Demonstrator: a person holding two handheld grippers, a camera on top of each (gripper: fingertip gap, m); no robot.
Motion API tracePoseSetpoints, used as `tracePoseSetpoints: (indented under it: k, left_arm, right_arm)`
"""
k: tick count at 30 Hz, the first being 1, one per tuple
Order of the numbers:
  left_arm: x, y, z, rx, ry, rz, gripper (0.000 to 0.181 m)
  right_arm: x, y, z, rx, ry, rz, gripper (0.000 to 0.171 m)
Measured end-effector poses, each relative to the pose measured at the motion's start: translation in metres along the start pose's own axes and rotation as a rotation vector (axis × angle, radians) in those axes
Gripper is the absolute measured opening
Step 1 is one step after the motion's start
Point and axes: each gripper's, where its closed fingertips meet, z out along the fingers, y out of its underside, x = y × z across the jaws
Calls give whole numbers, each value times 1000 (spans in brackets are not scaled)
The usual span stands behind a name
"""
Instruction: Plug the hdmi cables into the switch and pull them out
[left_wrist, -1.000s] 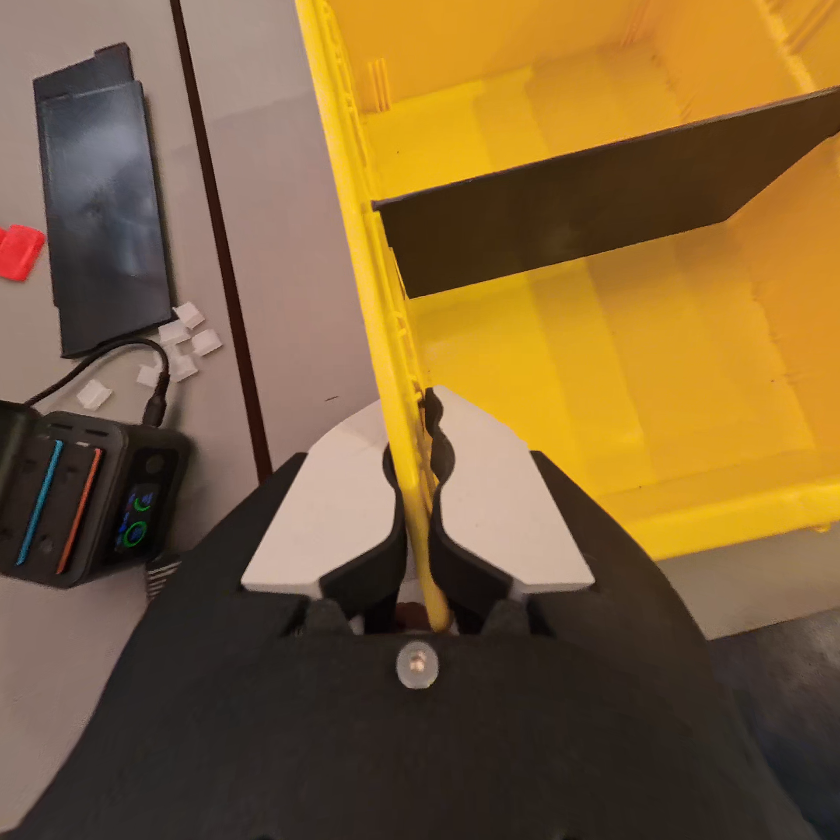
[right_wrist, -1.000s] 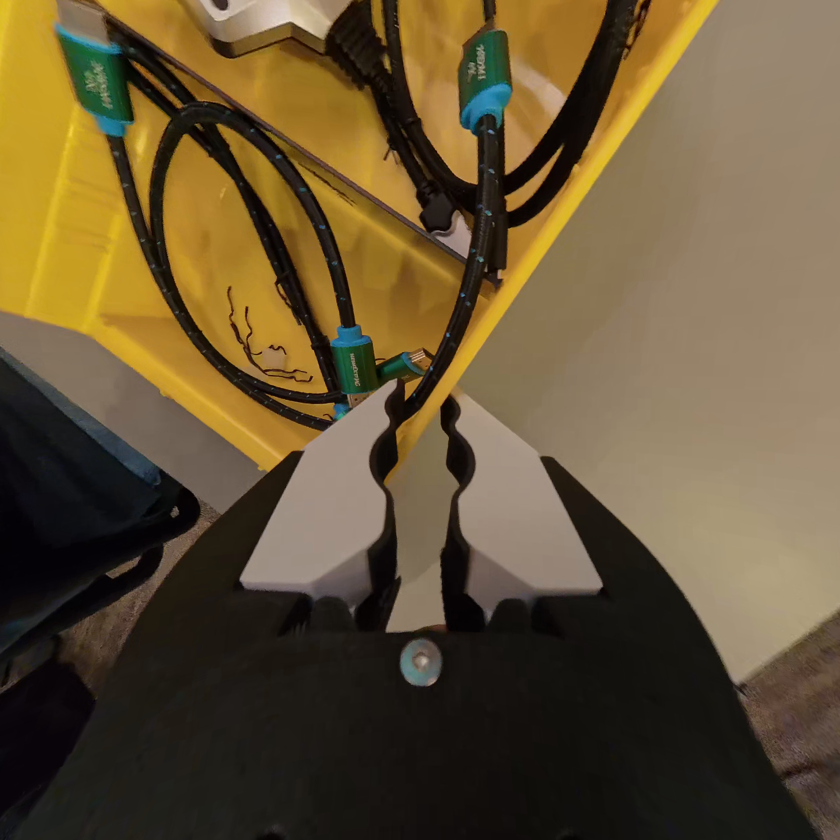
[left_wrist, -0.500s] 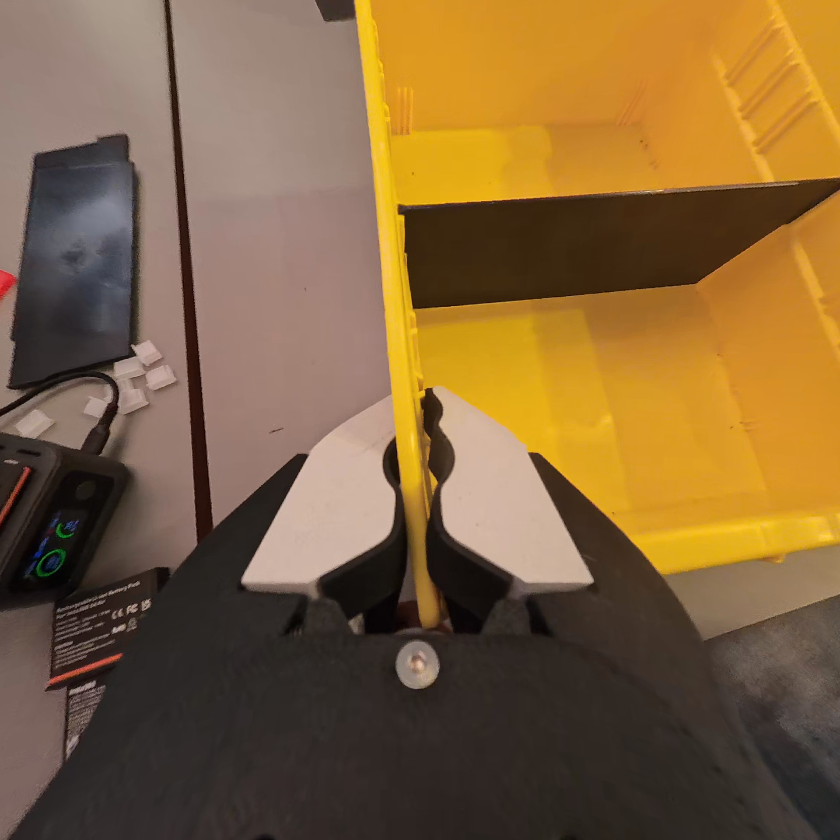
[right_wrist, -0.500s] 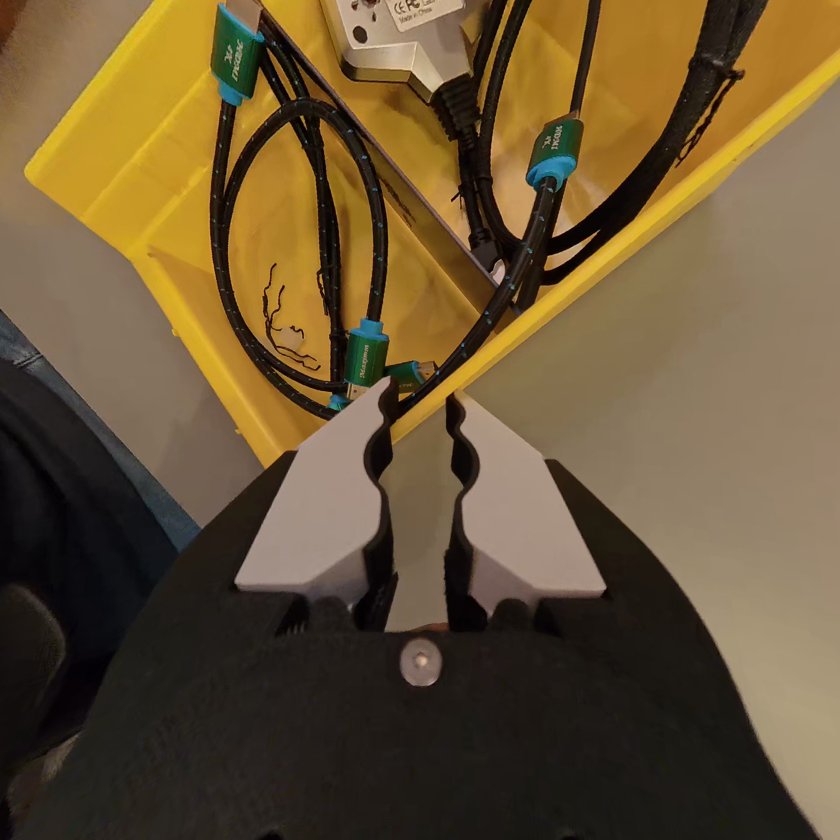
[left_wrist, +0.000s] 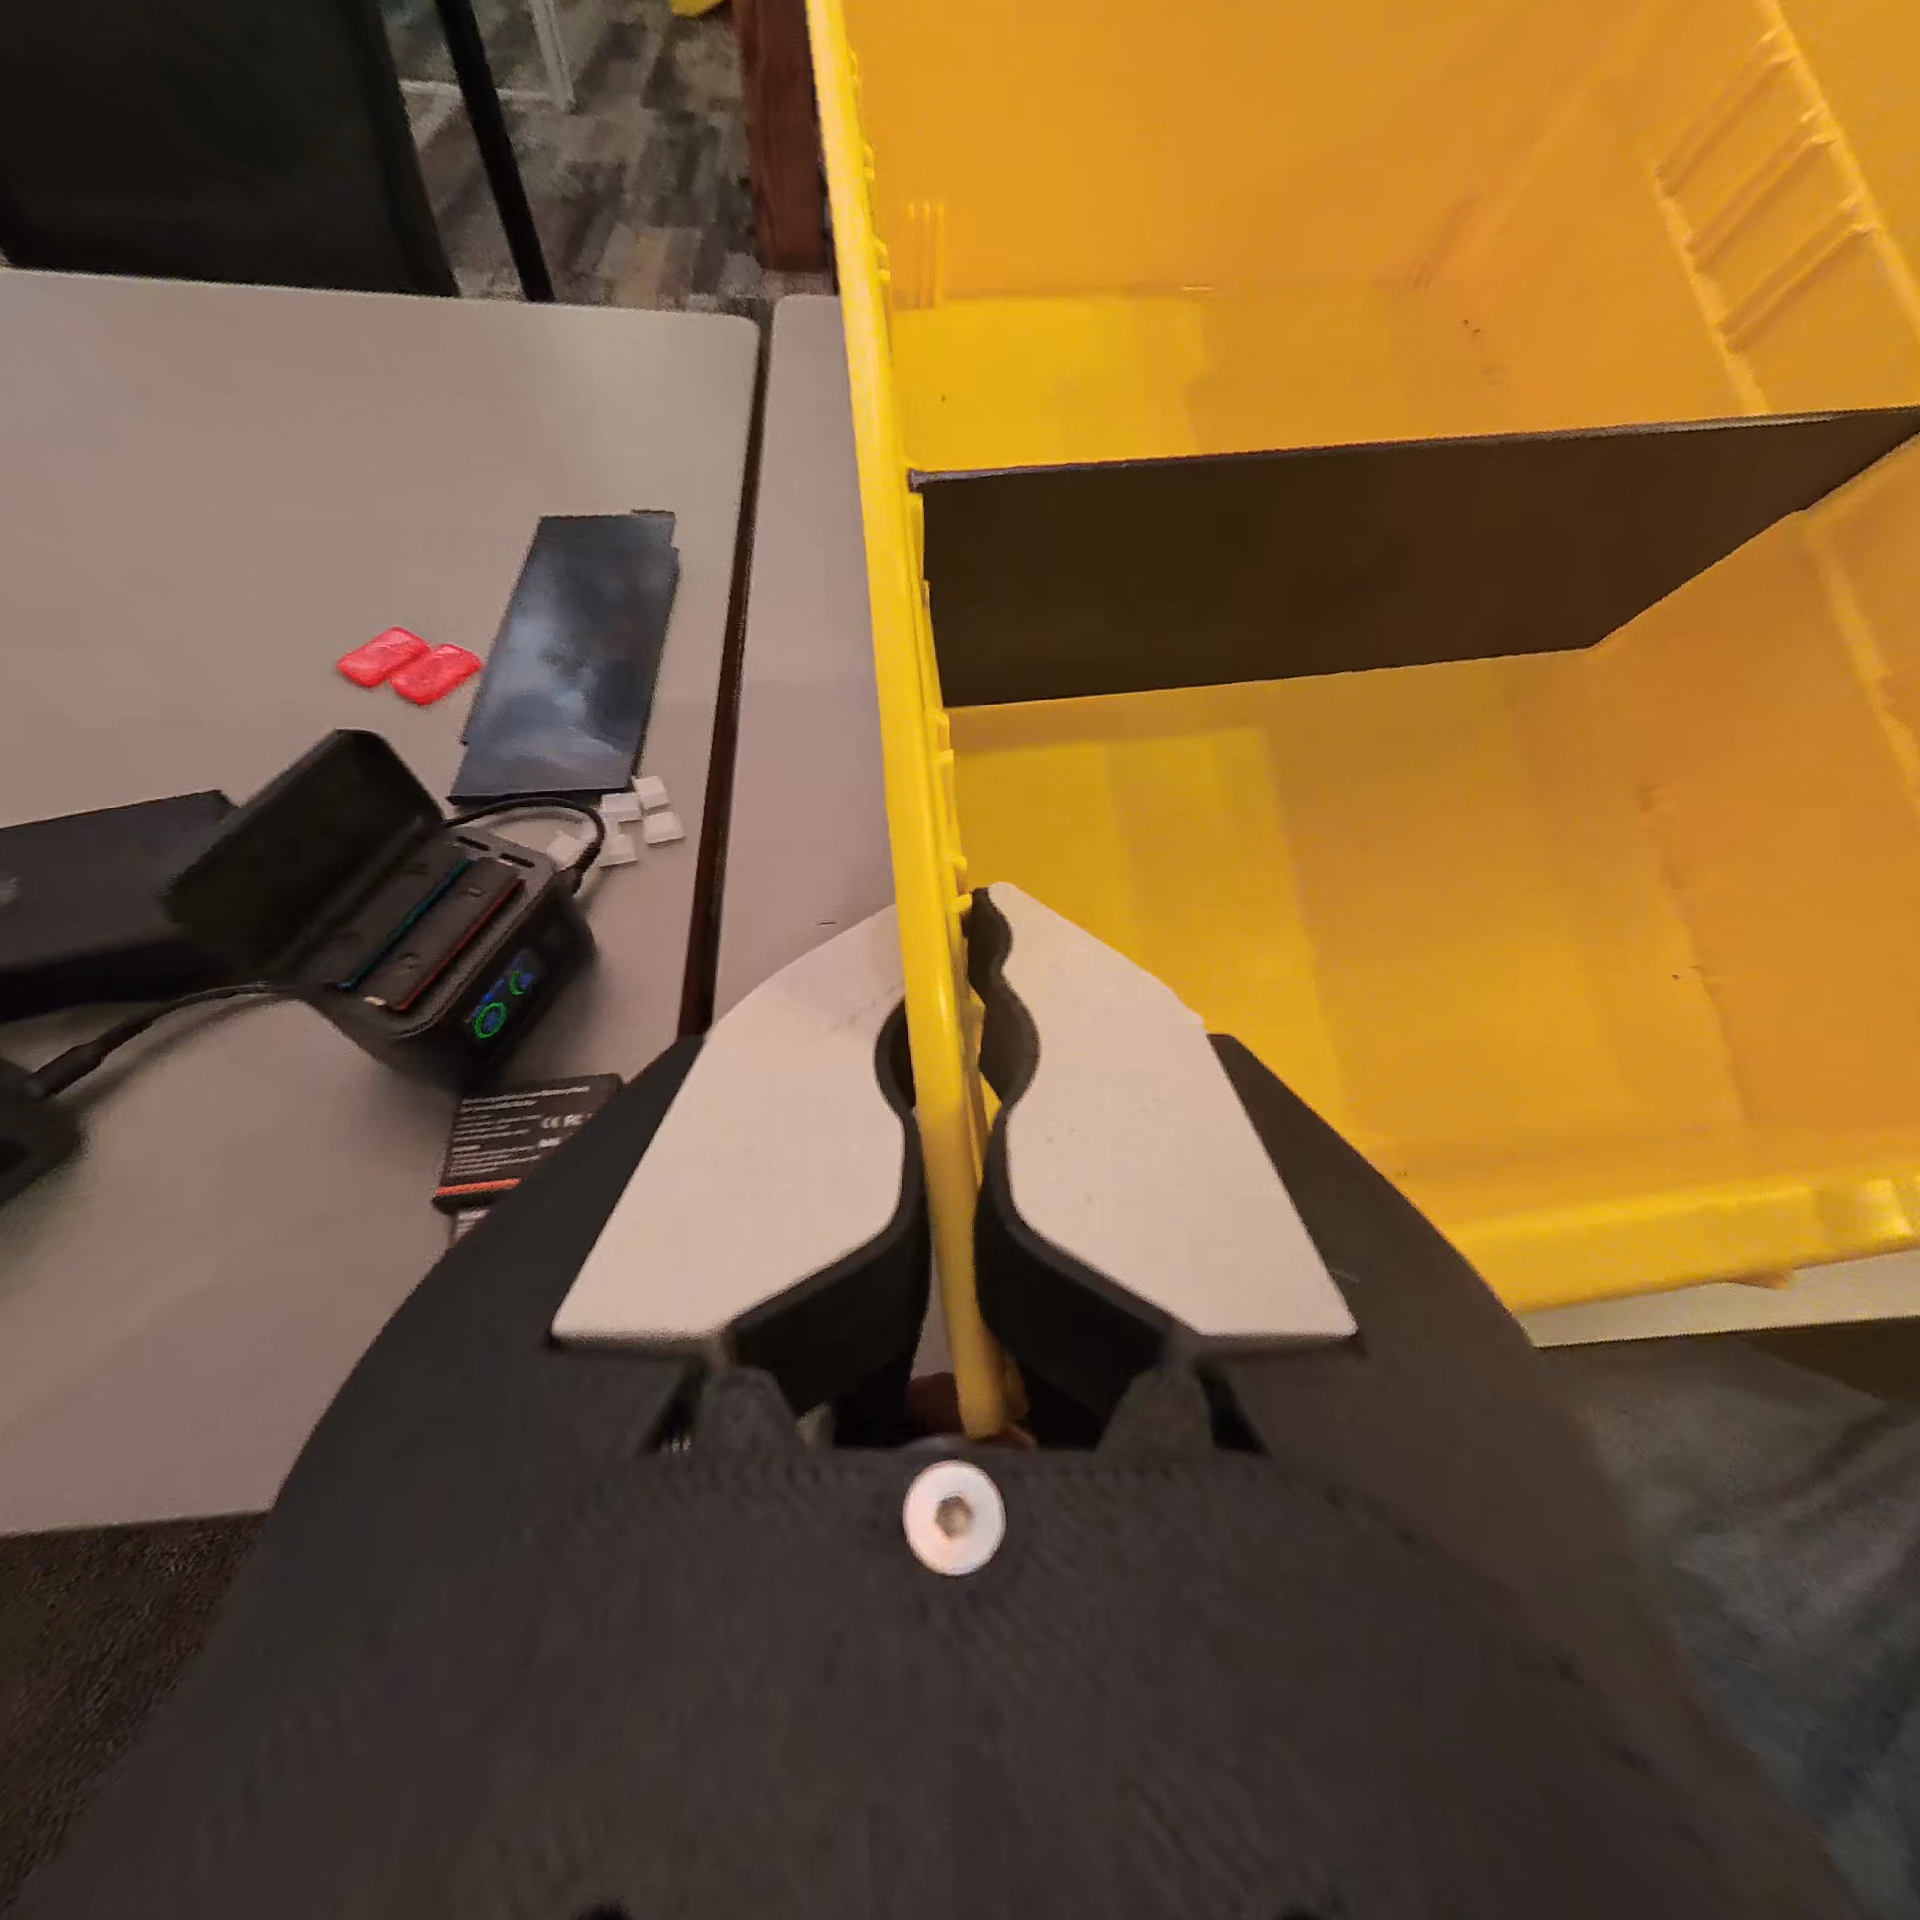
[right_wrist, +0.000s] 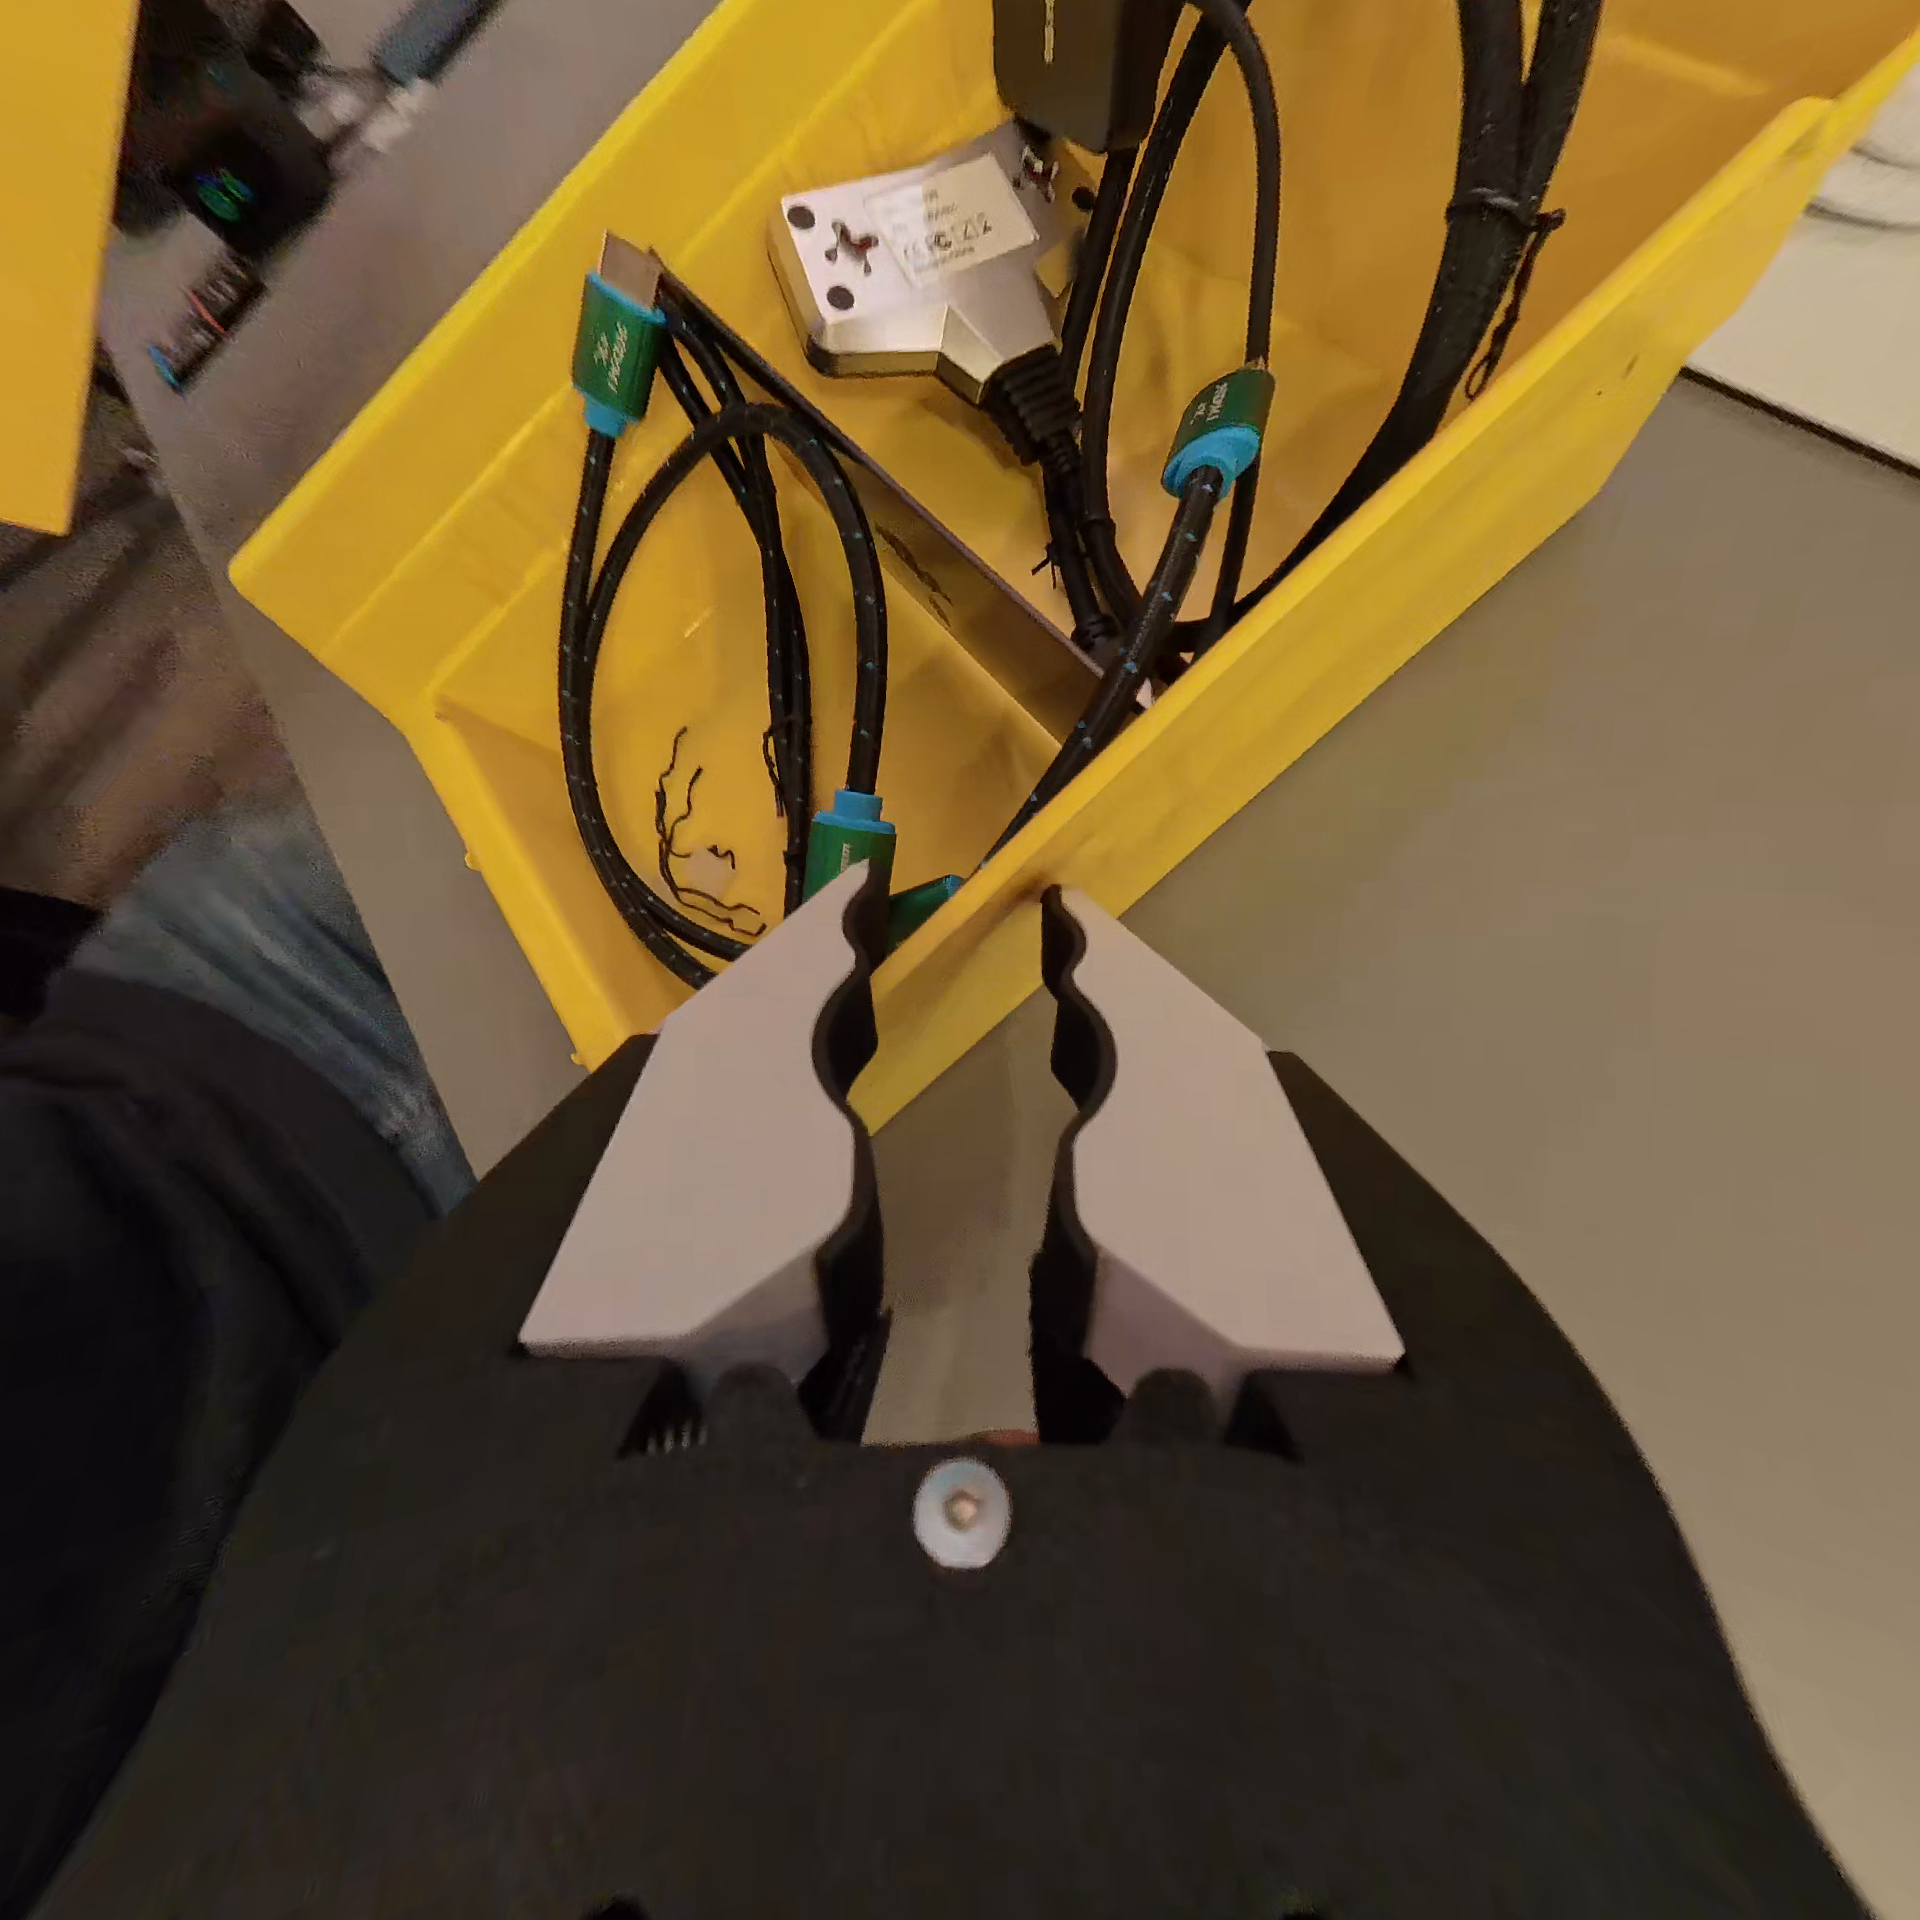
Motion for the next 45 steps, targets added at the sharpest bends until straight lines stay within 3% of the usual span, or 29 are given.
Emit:
tracePoseSetpoints:
  k: [7, 10, 14, 19, 22, 28, 31, 34, 36, 41, 45]
  left_arm:
    - [-3, -35, -40, 54, -46, 20, 3]
    - [13, -53, -50, 67, -44, 42, 3]
    - [55, -78, -49, 80, -3, 86, 3]
    - [155, -98, -4, 89, 142, 181, 3]
    - [233, -107, 30, 113, 244, 286, 3]
    - [399, -78, 98, 13, 537, 335, 3]
    - [466, -48, 129, -45, 608, 381, 3]
    - [518, -16, 154, -102, 662, 426, 3]
    - [541, 3, 167, -142, 684, 425, 3]
    - [570, 43, 180, -236, 685, 376, 3]
    - [585, 59, 182, -277, 685, 272, 16]
  right_arm:
    - [-92, -40, 85, 41, -191, -28, 42]
    - [-111, -57, 96, 86, -226, -47, 63]
    - [-121, -77, 52, 215, -272, -88, 79]
    - [-125, -78, -57, 456, -279, -146, 87]
    - [-121, -56, -121, 604, -199, -230, 76]
    - [-96, 11, -215, 719, 16, -116, 82]
    - [-77, 48, -223, 641, 198, -64, 96]
    - [-55, 84, -210, 544, 273, 54, 99]
    - [-34, 104, -207, 499, 340, 92, 107]
    - [13, 135, -215, 425, 416, 201, 84]
    - [43, 150, -209, 300, 431, 209, 81]
